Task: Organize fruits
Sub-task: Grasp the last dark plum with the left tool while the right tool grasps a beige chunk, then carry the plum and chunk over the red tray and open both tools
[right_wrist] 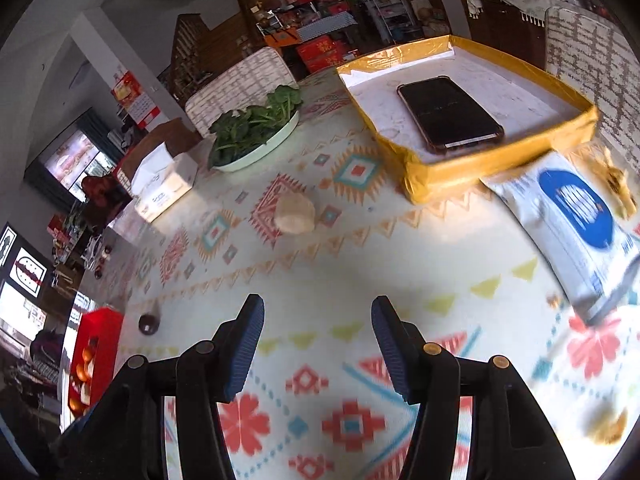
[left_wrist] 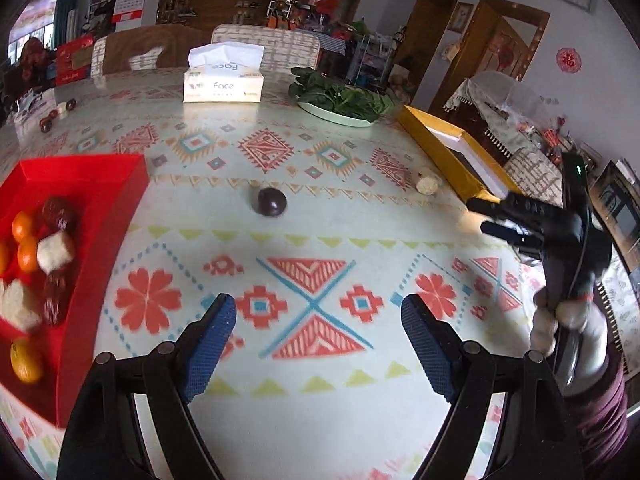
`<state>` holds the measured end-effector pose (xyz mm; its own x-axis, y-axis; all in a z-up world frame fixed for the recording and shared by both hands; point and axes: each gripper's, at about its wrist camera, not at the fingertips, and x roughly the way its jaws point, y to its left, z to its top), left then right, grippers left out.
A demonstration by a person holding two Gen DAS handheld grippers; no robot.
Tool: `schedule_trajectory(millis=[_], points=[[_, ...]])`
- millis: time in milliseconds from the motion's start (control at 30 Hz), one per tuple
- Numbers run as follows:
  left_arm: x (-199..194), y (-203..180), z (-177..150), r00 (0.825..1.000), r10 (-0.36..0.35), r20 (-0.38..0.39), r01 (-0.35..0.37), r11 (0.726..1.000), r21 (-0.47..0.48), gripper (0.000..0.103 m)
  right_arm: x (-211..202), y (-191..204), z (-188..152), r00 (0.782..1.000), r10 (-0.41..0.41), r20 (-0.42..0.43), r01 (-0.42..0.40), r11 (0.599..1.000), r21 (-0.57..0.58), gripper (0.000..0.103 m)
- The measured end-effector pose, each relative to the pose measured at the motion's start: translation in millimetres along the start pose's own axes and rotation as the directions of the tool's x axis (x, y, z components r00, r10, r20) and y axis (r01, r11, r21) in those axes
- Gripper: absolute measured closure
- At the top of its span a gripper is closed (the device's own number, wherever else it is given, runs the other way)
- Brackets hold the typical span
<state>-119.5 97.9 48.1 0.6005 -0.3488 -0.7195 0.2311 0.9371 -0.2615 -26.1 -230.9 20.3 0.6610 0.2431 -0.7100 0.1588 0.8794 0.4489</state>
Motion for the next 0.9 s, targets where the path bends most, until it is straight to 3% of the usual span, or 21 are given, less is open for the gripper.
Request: schedule_trajectory(millis=[233,400,567,700,767,800,900], points=[[25.9,17.6,28.2,0.998,0.059,-0.007,-0.059,0.998,0.002,0.019,46.3,13.1,45.2,0.999,-0.032,-0.01,0.031,0.999,-0.014,0.042],[52.6,20.3,50.2,0.997,0.074,-0.007,-0.074,0.997,0.027,0.019,68.6,21.6,52.0,0.997,-0.068,-0.03,0.066,0.997,-0.05,0.042],[82.5,14.5,64.8,0.996,0.084,-0.029,-0.081,0.994,0.073,0.037,77.1,24.5,49.7,0.994,-0.105,-0.016,0.104,0.991,-0.086,0.042],[104.2,15.8,68.5,0.991,0.113,-0.066,-0.107,0.991,0.084,0.06,77.0,28.6,47.0,0.992,-0.128,-0.002,0.127,0.985,-0.116,0.044],[107.1,15.3,68.1,0.988,0.146,-0.056,-0.14,0.984,0.106,0.076,76.1,29.4,44.7,0.994,-0.112,-0.009,0.11,0.987,-0.117,0.059],[106.2,15.2,67.7,0.986,0.162,-0.049,-0.156,0.981,0.113,0.079,75.8,30.8,44.1,0.994,-0.112,-0.009,0.11,0.987,-0.119,0.064],[98.2,19.7,64.7,0.989,0.14,-0.046,-0.135,0.986,0.093,0.079,71.5,32.5,39.6,0.996,-0.091,-0.014,0.089,0.989,-0.119,0.064]])
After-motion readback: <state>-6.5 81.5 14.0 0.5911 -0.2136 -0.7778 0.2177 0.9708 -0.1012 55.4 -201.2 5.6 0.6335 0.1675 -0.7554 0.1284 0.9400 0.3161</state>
